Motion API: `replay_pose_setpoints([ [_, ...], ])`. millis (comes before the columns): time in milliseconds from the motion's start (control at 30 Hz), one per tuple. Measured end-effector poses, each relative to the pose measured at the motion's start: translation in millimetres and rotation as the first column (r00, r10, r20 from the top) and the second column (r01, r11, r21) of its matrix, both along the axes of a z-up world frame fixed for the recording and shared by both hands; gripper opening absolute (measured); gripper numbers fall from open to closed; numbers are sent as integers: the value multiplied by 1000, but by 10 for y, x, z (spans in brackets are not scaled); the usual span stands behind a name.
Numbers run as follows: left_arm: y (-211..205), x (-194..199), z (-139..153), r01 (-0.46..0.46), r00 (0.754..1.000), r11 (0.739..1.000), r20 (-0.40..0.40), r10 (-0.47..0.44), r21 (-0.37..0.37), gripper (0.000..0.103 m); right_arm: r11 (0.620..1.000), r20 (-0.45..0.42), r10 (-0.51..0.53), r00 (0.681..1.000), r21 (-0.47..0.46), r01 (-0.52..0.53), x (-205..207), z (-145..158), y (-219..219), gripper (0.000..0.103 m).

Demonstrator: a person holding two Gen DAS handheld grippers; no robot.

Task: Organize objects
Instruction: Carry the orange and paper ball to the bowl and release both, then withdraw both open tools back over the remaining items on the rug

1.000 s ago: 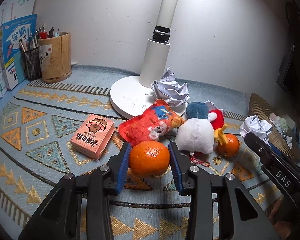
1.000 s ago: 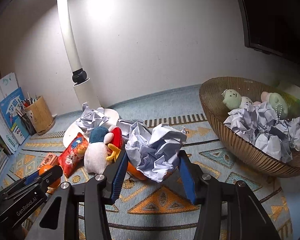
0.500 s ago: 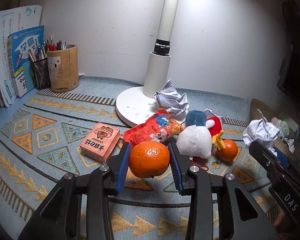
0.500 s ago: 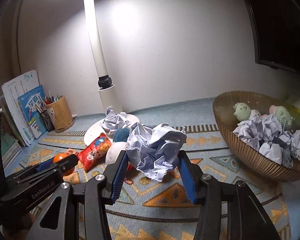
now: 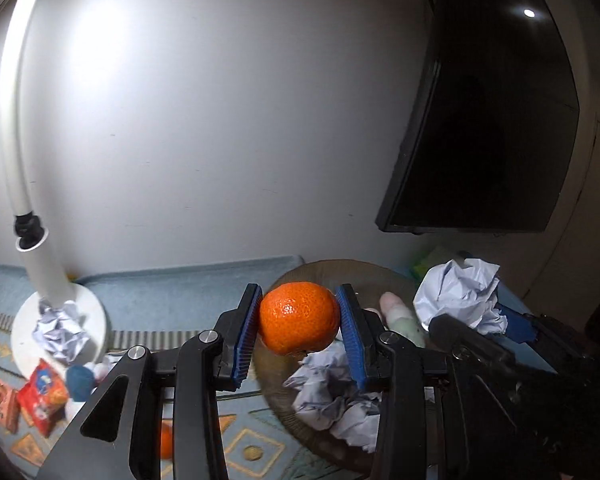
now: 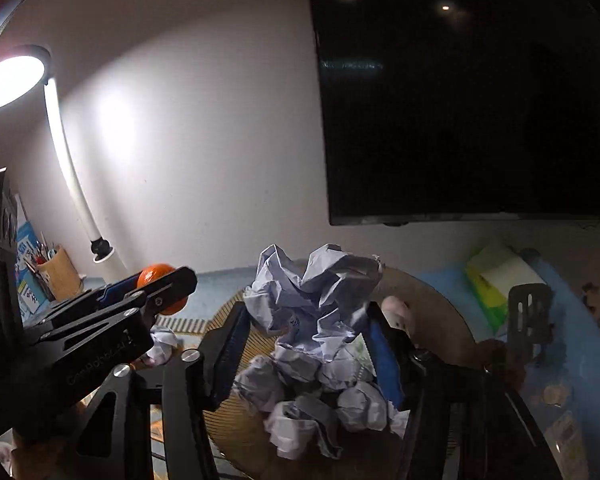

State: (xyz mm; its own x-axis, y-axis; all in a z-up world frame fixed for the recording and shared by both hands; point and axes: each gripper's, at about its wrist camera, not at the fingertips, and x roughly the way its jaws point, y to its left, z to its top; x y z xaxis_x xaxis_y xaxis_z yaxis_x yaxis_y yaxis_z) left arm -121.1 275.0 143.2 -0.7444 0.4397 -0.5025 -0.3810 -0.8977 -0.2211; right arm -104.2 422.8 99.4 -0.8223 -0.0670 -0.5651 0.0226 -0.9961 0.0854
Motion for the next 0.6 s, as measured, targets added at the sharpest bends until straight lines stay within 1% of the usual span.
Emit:
replay_pose_setpoints([
  [33,100,-64,-45,5,1000,1000,15,-5,-16,37,1000,50,-14,999,6,13,-57,-60,81,77],
  [67,167,-113,-98,5,999,999,35,-4,-33,48,1000,104,-24,994,3,23,-108,-131,165,88],
  [100,212,-160,-150,18,998,999,67,-15,-35,89,1000,167,-17,986,-9,19,-159,-210,236,102],
  [133,219,-183,-194,27,996,999,89,-25,-21,101,999,189,3,982,-41,5,-167,-265,300,103],
  [167,198,-160,-224,21,996,1000,92,-21,-5,103,998,185,5,983,-62,6,-133,-296,342,103],
  [200,172,-124,-243,13,995,1000,95,-12,-5,103,998,173,-8,985,-67,20,-46,-316,400,103],
  [300,53,45,-262,0,996,999,89,4,-46,103,997,121,-26,992,-72,34,126,-296,380,103],
  [400,-202,248,-249,-21,996,996,89,29,-90,103,993,68,-23,997,-115,31,316,-254,257,103],
  [500,-587,362,-264,-61,993,989,92,74,-137,103,990,46,43,998,-137,-37,459,-270,-88,103],
  [600,-1005,502,-343,-124,984,973,103,146,-193,103,985,75,132,988,-125,-122,506,-365,-599,103],
])
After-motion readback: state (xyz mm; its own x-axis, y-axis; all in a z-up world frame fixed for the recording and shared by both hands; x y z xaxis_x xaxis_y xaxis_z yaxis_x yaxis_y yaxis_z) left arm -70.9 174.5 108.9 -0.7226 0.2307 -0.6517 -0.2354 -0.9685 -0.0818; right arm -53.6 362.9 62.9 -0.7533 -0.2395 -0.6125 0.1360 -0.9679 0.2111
